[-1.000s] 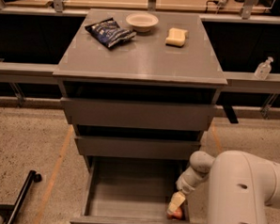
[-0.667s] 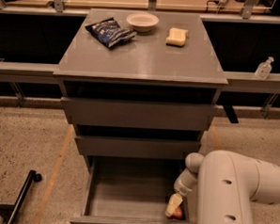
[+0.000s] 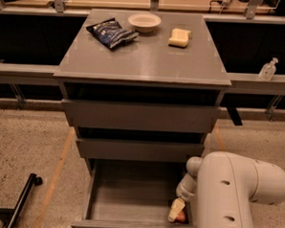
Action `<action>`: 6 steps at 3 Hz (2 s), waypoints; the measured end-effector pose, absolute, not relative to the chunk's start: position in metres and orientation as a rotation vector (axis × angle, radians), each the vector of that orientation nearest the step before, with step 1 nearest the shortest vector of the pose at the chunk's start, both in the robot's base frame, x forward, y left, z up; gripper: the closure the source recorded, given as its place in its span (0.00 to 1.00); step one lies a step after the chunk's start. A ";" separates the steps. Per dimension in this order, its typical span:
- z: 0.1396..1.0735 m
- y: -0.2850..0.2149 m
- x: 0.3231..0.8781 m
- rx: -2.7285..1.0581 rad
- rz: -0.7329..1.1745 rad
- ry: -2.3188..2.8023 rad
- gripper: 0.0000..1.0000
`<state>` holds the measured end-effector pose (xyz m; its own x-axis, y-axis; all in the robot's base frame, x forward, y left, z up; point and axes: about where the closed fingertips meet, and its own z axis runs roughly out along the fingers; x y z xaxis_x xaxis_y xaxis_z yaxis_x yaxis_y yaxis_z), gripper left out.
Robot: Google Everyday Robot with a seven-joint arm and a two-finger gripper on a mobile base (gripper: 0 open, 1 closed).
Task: Pick apple from bottom drawer and place on counter
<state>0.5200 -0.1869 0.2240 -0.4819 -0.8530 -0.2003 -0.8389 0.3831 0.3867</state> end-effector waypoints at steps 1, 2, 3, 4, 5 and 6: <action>0.209 -0.191 0.519 1.560 -0.680 -2.584 0.00; 0.189 -0.202 0.520 1.526 -0.711 -2.582 0.00; 0.168 -0.203 0.522 1.495 -0.786 -2.577 0.00; 0.162 -0.204 0.520 1.479 -0.805 -2.569 0.17; 0.168 -0.204 0.520 1.479 -0.805 -2.569 0.41; 0.172 -0.204 0.520 1.479 -0.805 -2.569 0.64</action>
Offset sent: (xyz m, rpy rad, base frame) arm 0.0190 -0.0323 -0.0563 0.0148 0.0436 -0.0525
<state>0.5198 -0.2037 0.1721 -0.5344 -0.8228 -0.1936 -0.7862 0.3997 0.4713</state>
